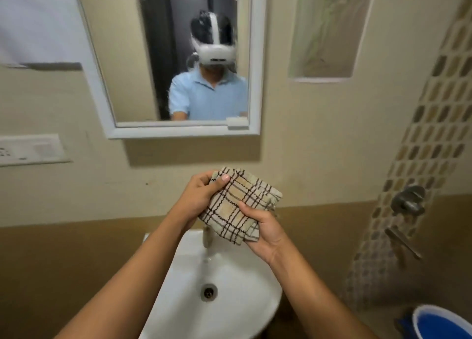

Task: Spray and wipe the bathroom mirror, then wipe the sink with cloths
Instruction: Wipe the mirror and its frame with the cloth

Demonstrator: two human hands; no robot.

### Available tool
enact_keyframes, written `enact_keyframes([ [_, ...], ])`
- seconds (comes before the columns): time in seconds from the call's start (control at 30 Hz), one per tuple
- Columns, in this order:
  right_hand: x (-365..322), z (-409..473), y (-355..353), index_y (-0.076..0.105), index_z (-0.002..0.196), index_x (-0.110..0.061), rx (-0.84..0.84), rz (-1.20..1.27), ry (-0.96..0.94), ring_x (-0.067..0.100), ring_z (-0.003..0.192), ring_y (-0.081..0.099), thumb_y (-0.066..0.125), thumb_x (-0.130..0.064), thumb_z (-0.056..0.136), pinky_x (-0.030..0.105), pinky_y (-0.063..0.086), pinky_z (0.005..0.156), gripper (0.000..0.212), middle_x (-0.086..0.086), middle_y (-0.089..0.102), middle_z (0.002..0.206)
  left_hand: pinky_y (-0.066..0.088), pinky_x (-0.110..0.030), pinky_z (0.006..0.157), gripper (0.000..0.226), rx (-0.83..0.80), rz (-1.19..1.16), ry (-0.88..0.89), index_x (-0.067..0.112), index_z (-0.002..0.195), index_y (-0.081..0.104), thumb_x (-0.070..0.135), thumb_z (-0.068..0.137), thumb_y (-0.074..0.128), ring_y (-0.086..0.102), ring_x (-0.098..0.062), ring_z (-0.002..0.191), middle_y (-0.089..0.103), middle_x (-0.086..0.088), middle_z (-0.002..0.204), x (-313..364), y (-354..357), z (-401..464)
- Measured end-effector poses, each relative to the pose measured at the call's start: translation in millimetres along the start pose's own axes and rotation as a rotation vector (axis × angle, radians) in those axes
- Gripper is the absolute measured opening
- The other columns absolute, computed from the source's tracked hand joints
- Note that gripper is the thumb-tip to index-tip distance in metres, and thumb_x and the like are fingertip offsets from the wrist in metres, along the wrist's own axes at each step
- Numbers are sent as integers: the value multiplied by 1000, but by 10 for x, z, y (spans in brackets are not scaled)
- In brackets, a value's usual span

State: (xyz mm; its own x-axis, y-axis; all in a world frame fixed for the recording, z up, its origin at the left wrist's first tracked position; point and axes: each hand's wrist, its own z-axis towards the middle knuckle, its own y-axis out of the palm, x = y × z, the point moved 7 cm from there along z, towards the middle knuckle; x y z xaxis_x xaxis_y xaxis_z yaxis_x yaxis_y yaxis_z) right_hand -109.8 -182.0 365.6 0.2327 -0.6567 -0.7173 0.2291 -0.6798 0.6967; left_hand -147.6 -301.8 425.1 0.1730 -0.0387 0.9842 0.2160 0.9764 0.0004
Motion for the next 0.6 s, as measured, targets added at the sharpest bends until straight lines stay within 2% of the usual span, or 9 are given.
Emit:
enact_keyframes([
  [0.1, 80, 294, 470, 55, 133, -1, -2, -33, -27, 41, 121, 58, 61, -5, 87, 57, 48, 100, 47, 25, 60, 131, 58, -29, 74, 26, 18, 29, 70, -1, 104, 68, 21, 95, 60, 70, -19, 81, 74, -15, 94, 311, -472, 26],
  [0.2, 97, 567, 926, 57, 129, 2, 1, -19, -61, 40, 116, 62, 60, -2, 85, 55, 49, 99, 45, 24, 64, 125, 56, -27, 72, 19, 30, 73, 142, 8, 95, 70, 25, 94, 61, 70, -17, 80, 76, -8, 90, 644, -891, 116],
  [0.3, 17, 779, 1329, 58, 127, 2, -28, -4, -133, 37, 113, 64, 57, 0, 84, 51, 53, 95, 43, 22, 66, 123, 57, -34, 84, 25, 43, 116, 212, 8, 105, 70, 28, 95, 60, 72, -25, 95, 76, -11, 100, 956, -1199, 239],
  [0.4, -142, 978, 1623, 57, 128, 1, -27, -25, -216, 38, 113, 64, 58, 2, 83, 51, 53, 95, 45, 22, 66, 122, 56, -37, 89, 27, 28, 173, 299, 8, 107, 70, 29, 94, 59, 71, -26, 99, 75, -10, 102, 1287, -1395, 366],
  [0.5, -359, 1139, 1878, 55, 130, 1, -40, -27, -273, 38, 112, 65, 59, 3, 82, 53, 51, 97, 48, 23, 67, 121, 57, -32, 85, 26, 10, 226, 382, 7, 105, 70, 28, 95, 58, 71, -22, 96, 75, -9, 101, 1657, -1496, 502],
  [0.6, -656, 1246, 2081, 55, 129, 2, -59, -33, -315, 40, 111, 65, 61, 2, 81, 58, 45, 102, 48, 25, 67, 120, 56, -21, 76, 22, 20, 248, 452, 11, 107, 70, 26, 96, 58, 70, -7, 92, 75, 0, 99, 2032, -1541, 664],
])
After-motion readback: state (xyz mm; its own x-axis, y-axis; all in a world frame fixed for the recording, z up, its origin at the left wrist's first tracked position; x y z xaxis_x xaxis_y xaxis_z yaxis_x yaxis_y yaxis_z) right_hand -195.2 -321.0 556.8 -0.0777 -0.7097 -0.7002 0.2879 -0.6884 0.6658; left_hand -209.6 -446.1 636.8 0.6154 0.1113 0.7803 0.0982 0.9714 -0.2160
